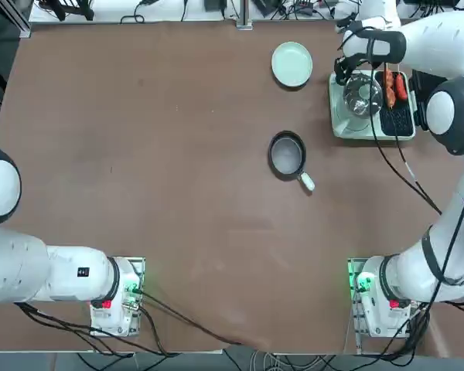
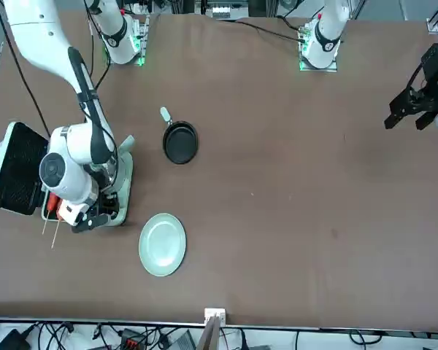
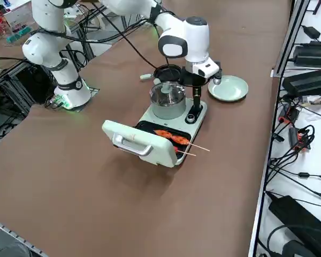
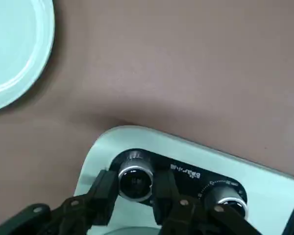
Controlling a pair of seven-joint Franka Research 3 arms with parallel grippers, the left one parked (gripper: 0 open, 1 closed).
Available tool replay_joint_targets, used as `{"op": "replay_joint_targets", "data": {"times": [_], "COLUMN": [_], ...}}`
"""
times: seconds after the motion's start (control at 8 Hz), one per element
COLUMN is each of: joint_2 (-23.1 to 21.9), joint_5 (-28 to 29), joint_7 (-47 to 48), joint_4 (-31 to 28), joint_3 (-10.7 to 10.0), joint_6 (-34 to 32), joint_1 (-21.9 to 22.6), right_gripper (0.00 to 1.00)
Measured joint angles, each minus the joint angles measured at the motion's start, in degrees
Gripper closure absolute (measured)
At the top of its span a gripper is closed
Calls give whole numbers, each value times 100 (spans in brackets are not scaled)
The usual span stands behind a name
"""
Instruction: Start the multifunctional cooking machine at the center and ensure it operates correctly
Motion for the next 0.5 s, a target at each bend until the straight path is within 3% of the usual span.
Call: {"op": "replay_joint_targets", "data": {"times": [0.5], "joint_2": [0], "joint_5": [-116], "joint_7": [-736], "joint_4": [1], "joint_3": [4], "joint_6": [-2], "joint_1": [20], "right_gripper": [58]}}
